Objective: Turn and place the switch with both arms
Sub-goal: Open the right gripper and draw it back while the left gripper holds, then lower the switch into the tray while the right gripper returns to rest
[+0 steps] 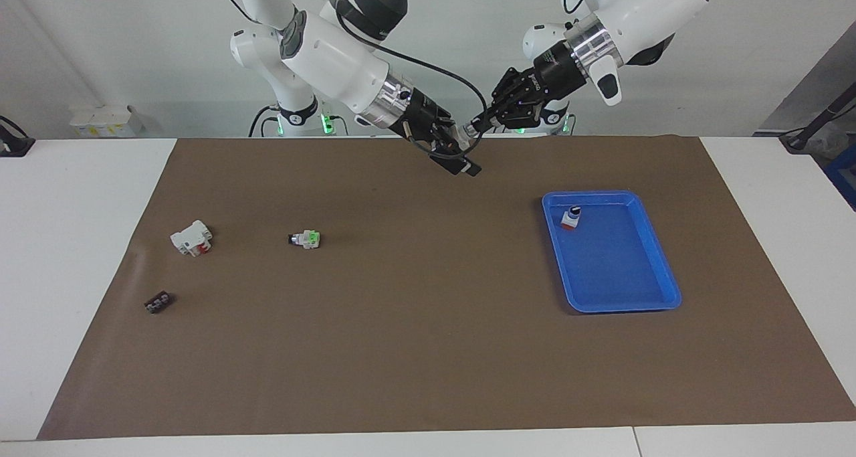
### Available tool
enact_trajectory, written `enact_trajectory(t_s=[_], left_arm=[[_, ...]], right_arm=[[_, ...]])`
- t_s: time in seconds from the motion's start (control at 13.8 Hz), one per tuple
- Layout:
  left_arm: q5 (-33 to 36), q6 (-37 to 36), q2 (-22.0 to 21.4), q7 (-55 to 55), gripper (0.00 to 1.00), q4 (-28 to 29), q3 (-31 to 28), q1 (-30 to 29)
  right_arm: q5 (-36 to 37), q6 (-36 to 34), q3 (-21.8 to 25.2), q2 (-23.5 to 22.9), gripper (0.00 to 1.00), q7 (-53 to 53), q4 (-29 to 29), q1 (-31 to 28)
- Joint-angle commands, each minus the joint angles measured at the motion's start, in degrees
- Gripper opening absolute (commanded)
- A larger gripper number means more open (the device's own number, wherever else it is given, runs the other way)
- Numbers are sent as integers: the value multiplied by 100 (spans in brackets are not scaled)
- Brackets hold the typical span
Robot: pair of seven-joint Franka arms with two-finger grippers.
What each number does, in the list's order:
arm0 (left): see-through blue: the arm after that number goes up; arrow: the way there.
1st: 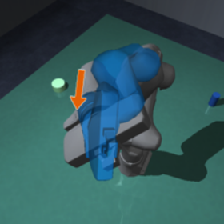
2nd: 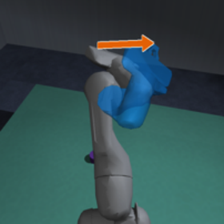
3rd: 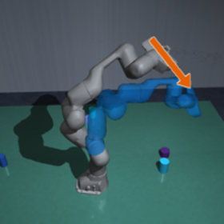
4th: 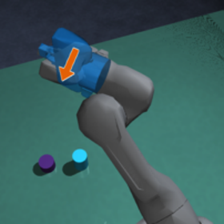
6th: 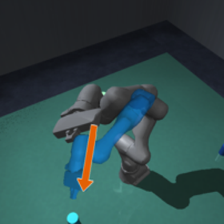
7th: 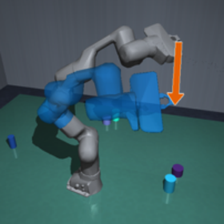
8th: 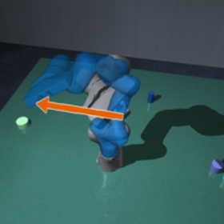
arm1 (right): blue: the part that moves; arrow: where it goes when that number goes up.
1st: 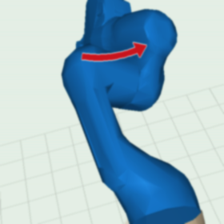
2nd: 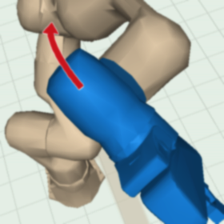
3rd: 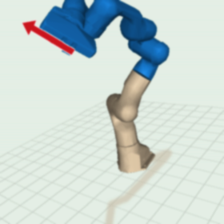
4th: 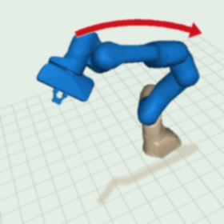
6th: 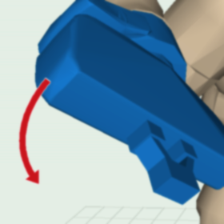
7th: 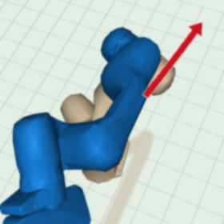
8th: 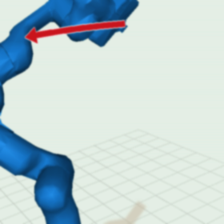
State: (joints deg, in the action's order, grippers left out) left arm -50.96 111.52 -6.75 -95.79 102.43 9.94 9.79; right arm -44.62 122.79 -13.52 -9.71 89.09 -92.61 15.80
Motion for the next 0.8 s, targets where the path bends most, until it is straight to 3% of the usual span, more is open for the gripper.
enact_trajectory(t_s=[0.0,0.22,0.43,0.58,0.72], left_arm=[[-28,-130,-54,-63,0,13,-97,14],[147,-139,-72,121,0,58,-194,14],[525,-200,-142,550,0,250,-238,-134],[665,-227,-229,1085,0,417,-238,-196],[1288,-227,-361,1736,0,680,-238,-188]], right_arm=[[391,-122,-10,285,100,-286,-205,-155],[883,-736,-10,636,100,-698,-319,-358],[1945,-1160,-10,874,100,-1602,-574,-516],[2508,-1213,-10,883,100,-2602,-644,-823],[3027,-1484,-2,953,100,-3656,-618,-1182]])
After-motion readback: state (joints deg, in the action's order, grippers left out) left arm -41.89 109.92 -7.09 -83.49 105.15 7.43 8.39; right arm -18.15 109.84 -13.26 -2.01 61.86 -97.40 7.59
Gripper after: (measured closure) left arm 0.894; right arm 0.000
